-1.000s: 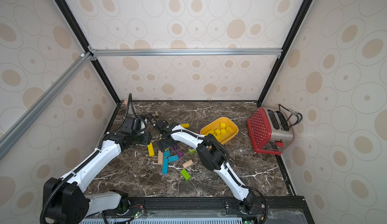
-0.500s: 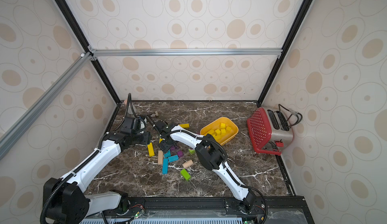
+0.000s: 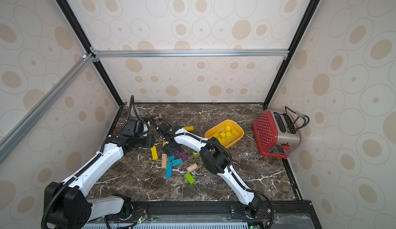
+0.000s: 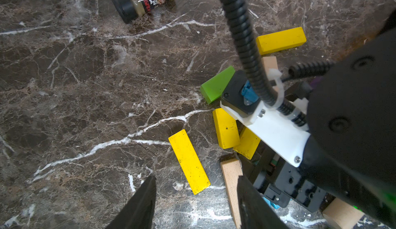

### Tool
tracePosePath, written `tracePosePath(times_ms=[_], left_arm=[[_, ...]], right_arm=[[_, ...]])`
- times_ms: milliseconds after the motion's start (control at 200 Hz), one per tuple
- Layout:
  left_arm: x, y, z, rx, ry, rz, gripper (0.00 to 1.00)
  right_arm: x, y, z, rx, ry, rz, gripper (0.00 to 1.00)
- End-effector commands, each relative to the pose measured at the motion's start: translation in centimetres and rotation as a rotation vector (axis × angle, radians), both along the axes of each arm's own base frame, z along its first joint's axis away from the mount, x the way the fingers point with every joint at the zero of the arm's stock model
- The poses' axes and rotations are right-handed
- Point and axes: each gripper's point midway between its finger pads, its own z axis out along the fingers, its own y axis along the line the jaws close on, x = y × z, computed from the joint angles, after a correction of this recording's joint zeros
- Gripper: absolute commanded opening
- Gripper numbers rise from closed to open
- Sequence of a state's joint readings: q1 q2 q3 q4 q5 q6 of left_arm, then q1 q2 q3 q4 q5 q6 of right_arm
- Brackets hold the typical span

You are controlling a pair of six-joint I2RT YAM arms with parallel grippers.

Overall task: Pick out the yellow building blocks
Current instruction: Pick up the building block from the center of the board.

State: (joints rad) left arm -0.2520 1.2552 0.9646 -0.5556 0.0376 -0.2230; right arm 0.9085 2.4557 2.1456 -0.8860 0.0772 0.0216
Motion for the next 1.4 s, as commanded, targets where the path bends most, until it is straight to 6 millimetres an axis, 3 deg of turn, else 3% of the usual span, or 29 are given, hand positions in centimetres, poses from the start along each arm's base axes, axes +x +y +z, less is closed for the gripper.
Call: tracePosePath(times_ms=[0,230,361,596,796,1197,1397], left_arm=[[0.3,0.2,0.7,-0.004,-0.018,-0.007,0.6],[0.3,0.2,0.6,-0.003,-0.016,-0.007,0.59],[0.4,0.2,0.6,-0.004,-0.015,-0.003,0.59],[0.4,0.3,0.1,-0.006,-0.007,0.006,0.59],[1.8,-0.6,0.6,-0.046,-0.024,0.003,0.58],[4.2,-3.3,0.4,-0.15,-0.021,0.01,0.58],[4.7,-6.3,0.5,-0.15,-0.012,-0.046,0.58]], right_arm=[[-0.7,-1.3,-1.2,-0.054,0.033,-0.02,0.76],[-0.4,-0.5,2.1,0.028,-0.002,-0.053,0.65],[-0.3,-0.2,4.0,0.08,-0.028,-0.065,0.64],[-0.5,-0.3,5.8,0.131,-0.051,-0.076,0.64],[-0.4,-0.5,7.4,0.167,-0.07,-0.094,0.64],[-1.4,-4.4,8.7,0.225,-0.06,-0.188,0.64],[-1.4,-7.3,9.4,0.224,-0.088,-0.238,0.64]])
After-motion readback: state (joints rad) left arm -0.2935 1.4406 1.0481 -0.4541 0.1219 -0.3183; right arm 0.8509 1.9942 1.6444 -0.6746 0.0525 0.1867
